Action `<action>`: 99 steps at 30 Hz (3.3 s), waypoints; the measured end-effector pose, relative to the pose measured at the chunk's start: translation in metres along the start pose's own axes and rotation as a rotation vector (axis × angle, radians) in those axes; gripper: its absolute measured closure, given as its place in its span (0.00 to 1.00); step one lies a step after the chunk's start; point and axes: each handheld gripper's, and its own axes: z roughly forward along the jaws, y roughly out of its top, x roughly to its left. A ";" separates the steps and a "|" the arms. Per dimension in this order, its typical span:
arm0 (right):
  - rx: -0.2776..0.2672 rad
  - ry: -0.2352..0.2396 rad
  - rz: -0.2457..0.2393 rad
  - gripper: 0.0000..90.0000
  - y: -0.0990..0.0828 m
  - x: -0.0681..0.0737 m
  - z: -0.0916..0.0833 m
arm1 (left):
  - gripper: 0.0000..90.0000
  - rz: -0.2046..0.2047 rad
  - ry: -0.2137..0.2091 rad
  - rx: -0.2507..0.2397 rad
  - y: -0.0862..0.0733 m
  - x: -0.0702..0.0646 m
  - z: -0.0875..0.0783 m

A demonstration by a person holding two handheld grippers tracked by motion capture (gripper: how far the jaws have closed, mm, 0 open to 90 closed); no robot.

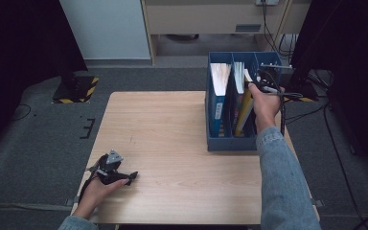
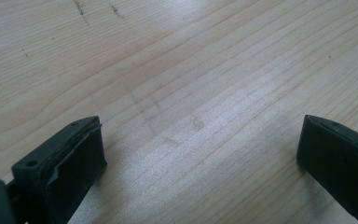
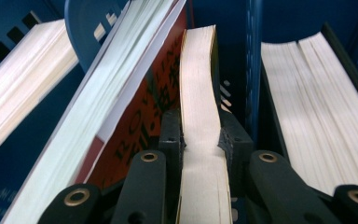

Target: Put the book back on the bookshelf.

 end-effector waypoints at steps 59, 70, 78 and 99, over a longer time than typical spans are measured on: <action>-0.016 0.031 -0.027 0.62 -0.003 -0.001 -0.027 | 0.00 0.002 0.001 -0.001 0.001 -0.001 0.001; -0.020 0.050 -0.050 0.51 -0.008 -0.002 -0.046 | 0.00 0.001 0.003 -0.002 0.000 -0.001 0.001; -0.011 0.059 -0.085 0.38 -0.020 0.002 -0.063 | 0.00 0.000 0.003 0.001 0.000 -0.001 0.001; -0.034 0.082 -0.215 0.08 -0.075 0.017 -0.085 | 0.00 -0.001 0.004 0.002 0.001 -0.002 0.001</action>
